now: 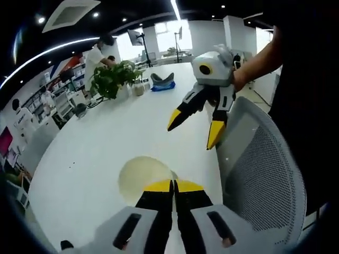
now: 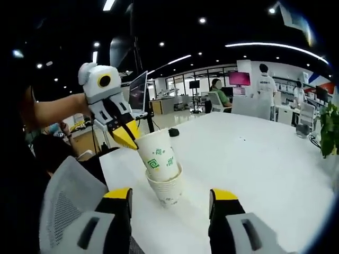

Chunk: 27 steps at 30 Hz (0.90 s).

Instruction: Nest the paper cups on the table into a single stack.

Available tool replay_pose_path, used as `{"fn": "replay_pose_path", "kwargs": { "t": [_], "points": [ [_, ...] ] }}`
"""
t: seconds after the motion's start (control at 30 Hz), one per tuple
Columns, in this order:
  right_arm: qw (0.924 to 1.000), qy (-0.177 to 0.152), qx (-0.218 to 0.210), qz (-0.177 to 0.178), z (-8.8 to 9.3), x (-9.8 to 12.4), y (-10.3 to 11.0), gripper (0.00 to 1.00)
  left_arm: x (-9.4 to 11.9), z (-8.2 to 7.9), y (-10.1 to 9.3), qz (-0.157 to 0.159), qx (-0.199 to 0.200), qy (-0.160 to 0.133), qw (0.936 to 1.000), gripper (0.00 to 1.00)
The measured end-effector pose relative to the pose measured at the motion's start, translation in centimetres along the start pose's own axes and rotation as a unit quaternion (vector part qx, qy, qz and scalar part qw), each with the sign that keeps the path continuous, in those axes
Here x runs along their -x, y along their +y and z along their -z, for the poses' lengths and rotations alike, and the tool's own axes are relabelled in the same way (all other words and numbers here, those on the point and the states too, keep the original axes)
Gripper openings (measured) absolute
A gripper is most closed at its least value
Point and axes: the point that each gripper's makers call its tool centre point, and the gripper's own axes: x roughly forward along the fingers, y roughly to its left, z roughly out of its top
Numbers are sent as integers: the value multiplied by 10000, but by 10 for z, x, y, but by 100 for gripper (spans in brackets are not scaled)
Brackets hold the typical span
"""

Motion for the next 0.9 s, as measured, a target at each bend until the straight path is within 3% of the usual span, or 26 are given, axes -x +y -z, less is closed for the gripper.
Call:
{"fn": "replay_pose_path", "kwargs": {
  "t": [0.17, 0.43, 0.5, 0.57, 0.9],
  "points": [
    [10000, -9, -51, 36, 2, 1, 0, 58, -12, 9, 3, 103, 3, 120, 9999, 0],
    [9997, -14, -193, 149, 8, 4, -3, 57, -31, 10, 2, 451, 315, -20, 9985, 0],
    [9996, -27, -233, 172, 9, 4, -3, 57, -36, 10, -2, 659, 325, -136, 9972, 0],
    [9994, -47, -272, 196, 10, 4, -3, 56, -41, 9, -2, 785, 618, -321, 9945, 0],
    [9988, -79, -402, 274, 15, 4, -5, 56, -53, 24, -6, 1023, 484, -46, 9936, 1]
  ]
}}
